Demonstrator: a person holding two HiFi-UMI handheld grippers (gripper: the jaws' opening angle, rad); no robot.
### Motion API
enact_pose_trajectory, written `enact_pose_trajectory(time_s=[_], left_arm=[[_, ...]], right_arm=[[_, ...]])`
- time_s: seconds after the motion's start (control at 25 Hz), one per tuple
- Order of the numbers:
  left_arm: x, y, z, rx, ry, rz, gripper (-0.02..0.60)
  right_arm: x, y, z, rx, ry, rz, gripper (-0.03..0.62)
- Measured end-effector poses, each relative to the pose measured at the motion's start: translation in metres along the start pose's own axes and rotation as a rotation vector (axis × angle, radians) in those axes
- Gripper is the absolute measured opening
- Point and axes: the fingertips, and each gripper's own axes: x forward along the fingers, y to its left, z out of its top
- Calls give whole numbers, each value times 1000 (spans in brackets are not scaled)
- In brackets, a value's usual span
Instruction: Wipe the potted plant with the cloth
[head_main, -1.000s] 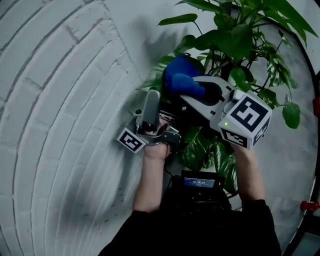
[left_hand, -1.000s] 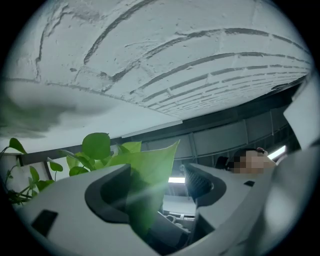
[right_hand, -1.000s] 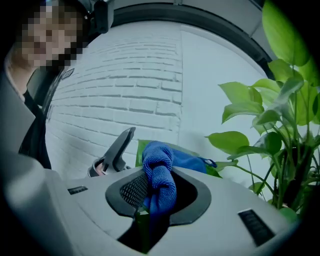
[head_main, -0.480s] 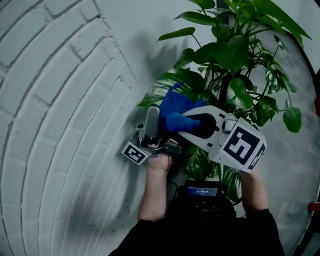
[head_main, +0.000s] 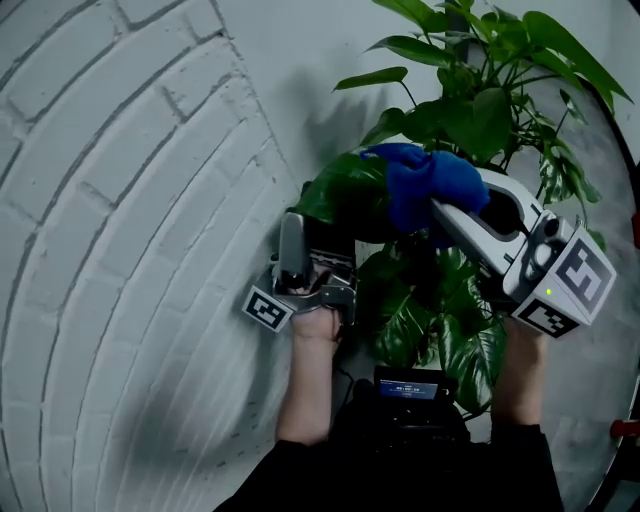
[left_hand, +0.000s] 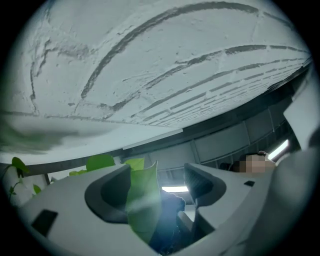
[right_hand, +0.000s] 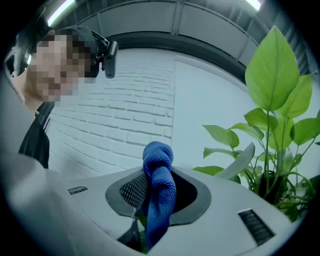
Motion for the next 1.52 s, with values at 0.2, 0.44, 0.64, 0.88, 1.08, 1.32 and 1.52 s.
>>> enact_pose_trajectory(time_s=[0.2, 0.44, 0.64, 0.88, 1.08, 1.32, 1.52], left_arm=[[5, -11, 7, 6, -27, -42, 331], [8, -26, 0, -1, -10, -94, 331], [8, -35, -5, 35, 25, -119, 345], [6, -39, -10, 79, 63, -135, 348], [3, -39, -11, 81, 63, -142, 350], [-1, -27, -7, 57, 27, -125, 350], [-6, -8, -7, 53, 5, -85, 371]], right_arm=[[43, 0, -16, -64, 108, 17, 115], [92, 34, -59, -43, 241, 153, 115], [98, 63, -67, -104, 252, 198, 115], [96, 83, -68, -106, 284, 229, 115], [89, 95, -63, 8, 200, 322, 115], [52, 53, -24, 168, -23, 218, 115], [6, -18, -1, -3, -43, -135, 115]])
